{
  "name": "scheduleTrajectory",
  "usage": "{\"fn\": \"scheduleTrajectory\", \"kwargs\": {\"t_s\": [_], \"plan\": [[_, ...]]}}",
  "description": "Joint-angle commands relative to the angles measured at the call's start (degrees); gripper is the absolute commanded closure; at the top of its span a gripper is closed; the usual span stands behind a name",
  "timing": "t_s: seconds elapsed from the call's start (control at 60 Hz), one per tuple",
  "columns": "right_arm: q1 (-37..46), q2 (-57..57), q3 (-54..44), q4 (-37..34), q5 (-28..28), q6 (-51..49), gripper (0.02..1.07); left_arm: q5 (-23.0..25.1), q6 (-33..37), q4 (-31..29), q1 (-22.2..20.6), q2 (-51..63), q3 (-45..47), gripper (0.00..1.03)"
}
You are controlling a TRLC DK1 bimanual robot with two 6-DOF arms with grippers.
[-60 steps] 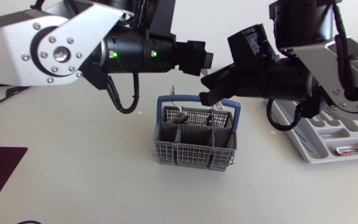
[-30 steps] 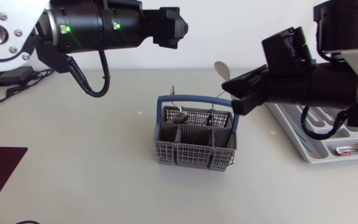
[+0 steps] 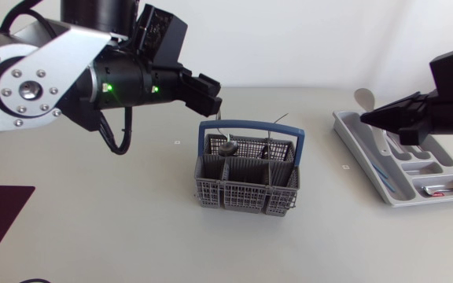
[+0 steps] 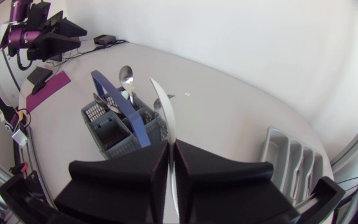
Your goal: Sort the cutlery from the basket into the organizer compartments.
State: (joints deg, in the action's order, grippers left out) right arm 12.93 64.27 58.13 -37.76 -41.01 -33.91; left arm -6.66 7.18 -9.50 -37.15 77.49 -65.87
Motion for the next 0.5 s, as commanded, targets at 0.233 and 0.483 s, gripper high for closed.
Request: {"fn": "scheduleTrajectory", "kwargs": {"t_s": [0.233,0.483], "plan": [[16.7,14.0,5.6,-10.2,-3.2,-29.3,0.97,-0.7,2.0,-1.5,1.8,-2.8,4.4,0.24],[26.2,26.3,12.6,-16.3,-2.4,-46.6,0.97,-0.8,2.2,-1.9,1.9,-3.5,5.7,0.24]]}}
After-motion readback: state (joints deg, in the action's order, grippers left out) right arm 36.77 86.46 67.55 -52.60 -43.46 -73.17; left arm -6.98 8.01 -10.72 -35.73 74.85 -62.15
